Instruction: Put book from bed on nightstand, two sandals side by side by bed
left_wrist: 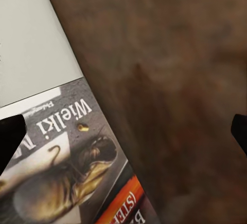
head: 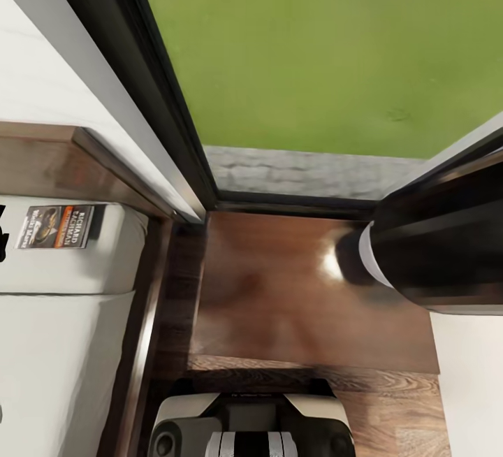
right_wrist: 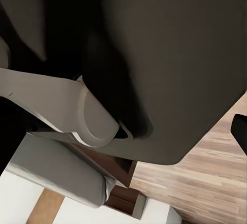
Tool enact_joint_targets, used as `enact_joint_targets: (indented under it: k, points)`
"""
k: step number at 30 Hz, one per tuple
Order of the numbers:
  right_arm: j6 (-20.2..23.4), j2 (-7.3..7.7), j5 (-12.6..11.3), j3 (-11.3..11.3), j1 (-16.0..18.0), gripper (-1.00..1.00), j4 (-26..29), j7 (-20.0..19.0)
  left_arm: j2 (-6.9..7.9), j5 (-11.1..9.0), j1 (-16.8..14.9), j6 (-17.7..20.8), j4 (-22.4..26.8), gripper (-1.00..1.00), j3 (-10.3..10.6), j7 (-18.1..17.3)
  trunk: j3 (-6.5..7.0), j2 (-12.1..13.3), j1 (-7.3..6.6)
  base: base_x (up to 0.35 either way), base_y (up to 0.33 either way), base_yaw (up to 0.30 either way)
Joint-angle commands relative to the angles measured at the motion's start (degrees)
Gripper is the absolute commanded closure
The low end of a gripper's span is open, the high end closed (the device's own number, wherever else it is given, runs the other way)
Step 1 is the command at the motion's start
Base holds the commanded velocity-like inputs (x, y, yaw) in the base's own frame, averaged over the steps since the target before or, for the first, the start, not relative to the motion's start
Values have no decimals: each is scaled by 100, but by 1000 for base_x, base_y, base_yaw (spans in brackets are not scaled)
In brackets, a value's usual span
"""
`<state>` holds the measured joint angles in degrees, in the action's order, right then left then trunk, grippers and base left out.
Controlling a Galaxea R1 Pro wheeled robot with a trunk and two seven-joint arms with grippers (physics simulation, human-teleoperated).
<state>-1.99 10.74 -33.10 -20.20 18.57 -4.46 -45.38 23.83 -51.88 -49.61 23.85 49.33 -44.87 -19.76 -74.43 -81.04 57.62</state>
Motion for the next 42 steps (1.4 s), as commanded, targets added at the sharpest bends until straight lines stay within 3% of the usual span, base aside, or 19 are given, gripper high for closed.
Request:
enact_joint_targets:
  k: [1,23,42]
  points:
    - [-21,-2,-48,-49,6,-100,-20,-31,-1,-41,-5,52,-2,-100,-17,-10,-21,-43,23,0,0,0]
    - [-21,-3,-48,-50,6,-100,-20,-24,8,-34,-5,50,1,-100,-22,-19,-415,-926,506,0,0,0]
    - [-21,-2,-48,-54,6,-100,-20,-23,8,-32,-5,58,7,-100,-22,-28,-415,-926,506,0,0,0]
